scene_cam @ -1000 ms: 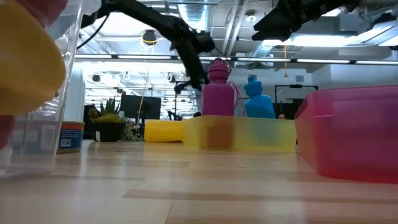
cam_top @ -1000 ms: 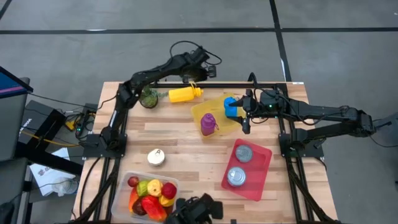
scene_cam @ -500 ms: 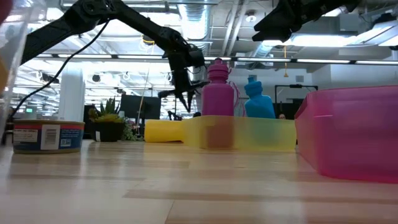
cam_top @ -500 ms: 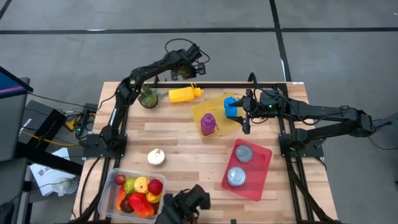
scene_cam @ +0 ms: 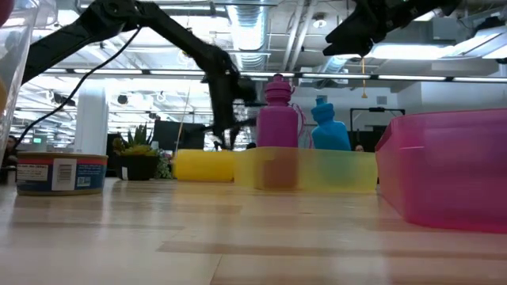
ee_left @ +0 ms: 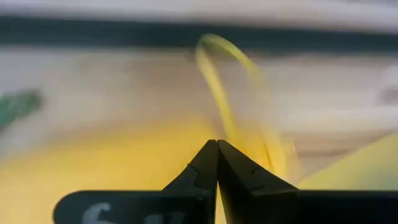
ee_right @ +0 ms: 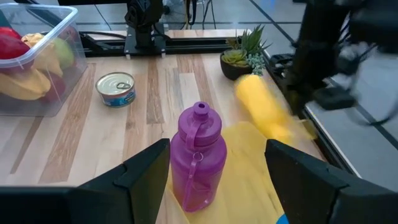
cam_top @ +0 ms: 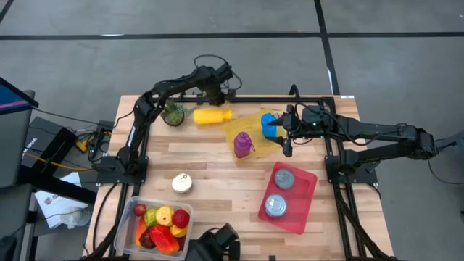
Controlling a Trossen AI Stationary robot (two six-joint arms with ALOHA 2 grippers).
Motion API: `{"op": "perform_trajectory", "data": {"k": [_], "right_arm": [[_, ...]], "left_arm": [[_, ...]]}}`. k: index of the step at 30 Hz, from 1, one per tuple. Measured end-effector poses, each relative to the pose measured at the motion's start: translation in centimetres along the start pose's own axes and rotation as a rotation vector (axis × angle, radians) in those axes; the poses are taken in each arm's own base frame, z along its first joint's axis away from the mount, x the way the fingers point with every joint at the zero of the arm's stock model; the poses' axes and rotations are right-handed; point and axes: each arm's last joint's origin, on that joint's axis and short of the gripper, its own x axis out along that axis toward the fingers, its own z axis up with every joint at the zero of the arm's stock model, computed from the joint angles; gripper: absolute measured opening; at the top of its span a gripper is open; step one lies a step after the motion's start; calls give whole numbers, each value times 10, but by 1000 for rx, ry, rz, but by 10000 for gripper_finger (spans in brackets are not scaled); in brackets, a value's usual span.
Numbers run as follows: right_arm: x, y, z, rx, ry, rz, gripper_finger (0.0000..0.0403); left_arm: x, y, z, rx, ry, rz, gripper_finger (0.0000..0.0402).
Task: Pick & Place Food Item
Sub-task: Put the yellow tumbler into the yellow bin
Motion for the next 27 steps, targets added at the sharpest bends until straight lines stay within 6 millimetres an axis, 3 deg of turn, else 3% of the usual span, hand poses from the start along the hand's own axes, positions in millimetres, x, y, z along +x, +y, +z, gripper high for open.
{"op": "perform_trajectory", "data": {"k": [4, 12, 19, 23, 27], "right_arm": [[0, 0, -1, 3, 10, 1, 255], [0, 0, -1, 0, 12, -1, 255], [0, 0, -1, -61, 11, -1, 255], [3, 0, -1, -84, 14, 3, 255], [15, 1, -4, -84, 28, 11, 255]], "left_arm": [[21, 6, -14, 33, 89, 61, 0], [9, 4, -16, 81, 29, 79, 0], [-34, -2, -20, 177, -119, 48, 0], [-82, -11, -32, 339, -258, -21, 0], [-141, -14, -62, 511, -428, -105, 0]]}}
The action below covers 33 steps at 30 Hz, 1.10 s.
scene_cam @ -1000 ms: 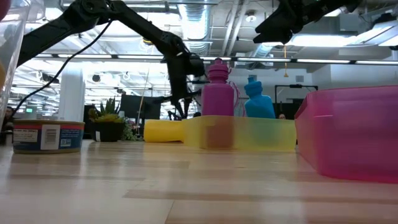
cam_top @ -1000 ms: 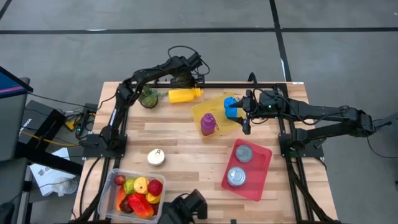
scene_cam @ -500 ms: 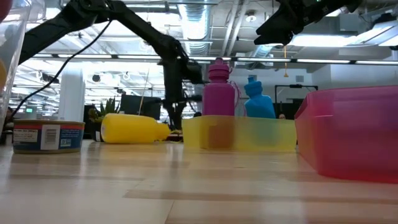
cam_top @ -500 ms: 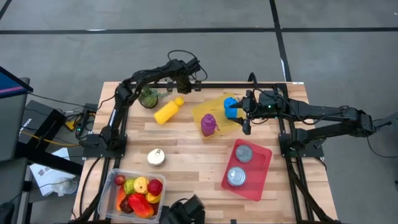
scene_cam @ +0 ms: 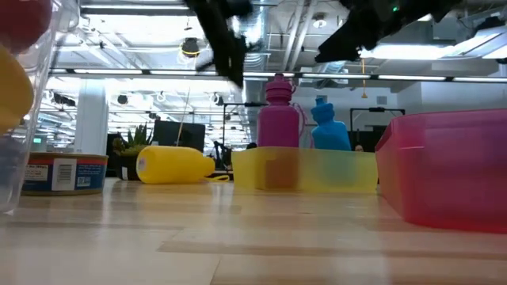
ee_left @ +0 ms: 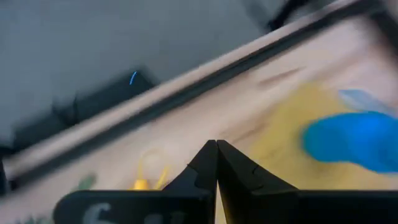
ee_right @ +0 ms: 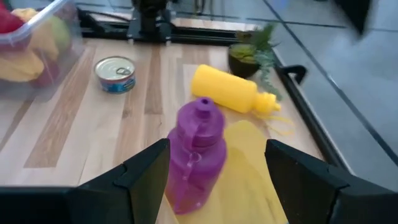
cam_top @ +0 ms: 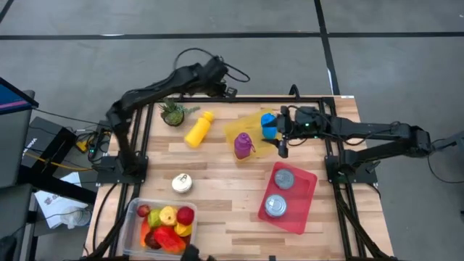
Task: Pick & Place Food Item
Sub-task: Put the yellow tumbler into the yellow bin
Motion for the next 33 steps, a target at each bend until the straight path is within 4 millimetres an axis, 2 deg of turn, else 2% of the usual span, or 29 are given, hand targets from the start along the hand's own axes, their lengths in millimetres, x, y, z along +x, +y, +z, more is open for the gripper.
{"op": "perform_trajectory", "data": {"k": [4, 8, 10, 12, 16, 19, 22, 26, 30, 33], "right_arm": [[24, 2, -5, -56, 17, 59, 255], [46, 3, -8, -86, 41, 72, 255], [55, 2, -4, -100, 40, 73, 255], [63, 2, 3, -126, 38, 75, 255], [84, 0, 17, -197, 43, 80, 255], [103, -2, 31, -231, 61, 82, 255], [126, -6, 46, -241, 144, 103, 255], [161, -9, 61, -312, 270, 154, 256], [196, -10, 70, -393, 399, 218, 265], [219, -13, 70, -447, 495, 267, 278]], "left_arm": [[-68, -8, -10, 98, -215, -120, 0], [-125, -3, -31, 147, -392, -257, 0], [-148, 4, -45, 196, -438, -329, 0], [-162, 13, -61, 235, -446, -377, 0], [-171, 34, -88, 248, -436, -386, 11], [-170, 51, -107, 244, -430, -366, 43], [-164, 65, -126, 246, -409, -353, 96], [-157, 78, -149, 248, -399, -348, 186], [-148, 88, -170, 256, -398, -356, 271], [-142, 94, -184, 263, -417, -367, 319]]}}
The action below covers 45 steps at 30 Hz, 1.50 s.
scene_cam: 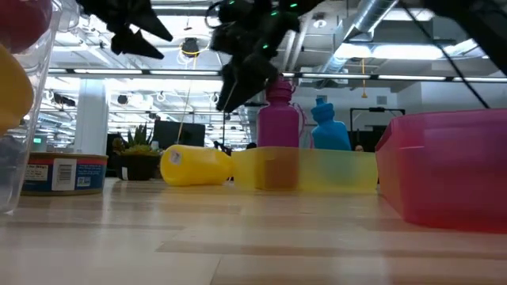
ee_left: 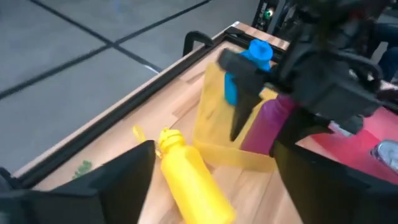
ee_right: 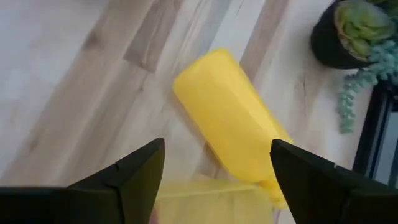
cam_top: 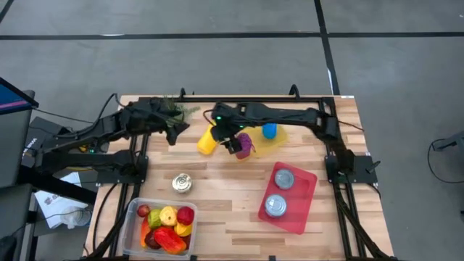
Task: Pick & Place Food Item
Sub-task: Put the yellow tumbler into the yellow bin
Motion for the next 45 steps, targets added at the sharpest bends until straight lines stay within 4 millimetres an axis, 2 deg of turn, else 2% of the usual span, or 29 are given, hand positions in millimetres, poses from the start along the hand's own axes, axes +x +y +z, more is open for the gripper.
{"op": "perform_trajectory", "data": {"k": [3, 7, 11, 17, 24, 30, 34, 38, 42, 45], "right_arm": [[15, -10, 8, -65, 51, 23, 295], [31, -22, 18, -88, 73, 27, 320], [49, -26, 19, -118, 126, -14, 340], [72, -16, 13, -237, 252, -50, 345], [71, -13, 30, -292, 185, -147, 336], [72, -4, 38, -309, 222, -223, 322], [60, -3, 54, -285, 189, -322, 310], [37, 5, 78, -286, 102, -448, 304], [1, 13, 96, -192, -8, -514, 304], [-32, 16, 105, 14, -196, -414, 304]], "left_arm": [[-6, 4, -11, 35, -36, -7, 352], [-21, 8, -20, 66, -94, -17, 370], [-37, 14, -30, 64, -152, -28, 367], [-55, 20, -43, 52, -224, -53, 351], [-50, 22, -57, 56, -202, -51, 344], [-44, 22, -62, 55, -202, -52, 345], [-45, 22, -61, 52, -218, -55, 343], [-45, 22, -59, 50, -233, -58, 337], [-44, 21, -60, 37, -217, -60, 333], [-40, 21, -62, 24, -179, -65, 331]]}}
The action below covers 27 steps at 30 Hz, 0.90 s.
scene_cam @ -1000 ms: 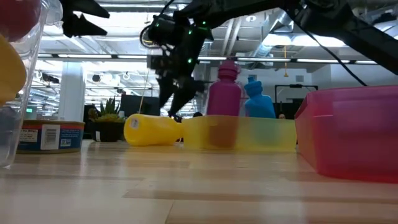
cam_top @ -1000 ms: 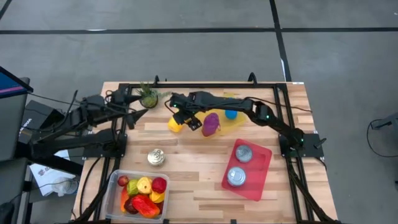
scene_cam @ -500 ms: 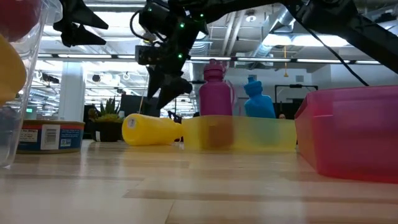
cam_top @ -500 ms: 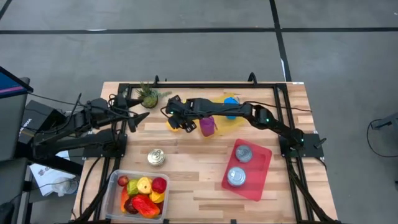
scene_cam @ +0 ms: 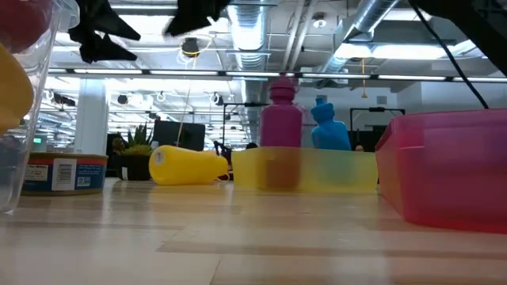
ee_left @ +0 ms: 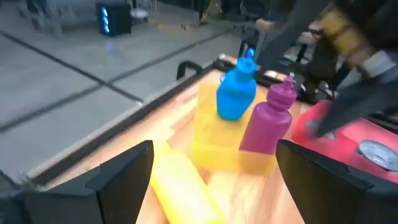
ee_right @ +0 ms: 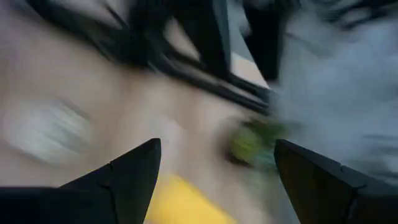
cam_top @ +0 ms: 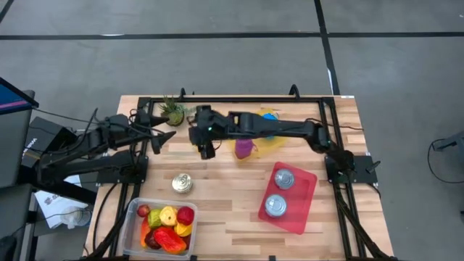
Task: Pick & Place Food Item
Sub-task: Put the yellow tumbler into the yellow bin
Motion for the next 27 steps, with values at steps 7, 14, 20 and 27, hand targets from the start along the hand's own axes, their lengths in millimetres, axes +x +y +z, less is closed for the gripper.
{"op": "perform_trajectory", "data": {"k": [7, 14, 20, 27], "right_arm": [[-23, -8, 31, 425, -474, 555, 304], [-48, 13, 79, 274, -979, 287, 304], [-46, 33, 75, 281, -1245, 60, 302], [-35, 59, 13, 371, -1140, -98, 301]], "left_arm": [[16, -2, -4, -11, 86, 14, 328], [20, -2, -4, 5, 103, 33, 327], [23, -2, -6, 12, 130, 23, 327], [44, -4, -17, 38, 279, 48, 327]]}}
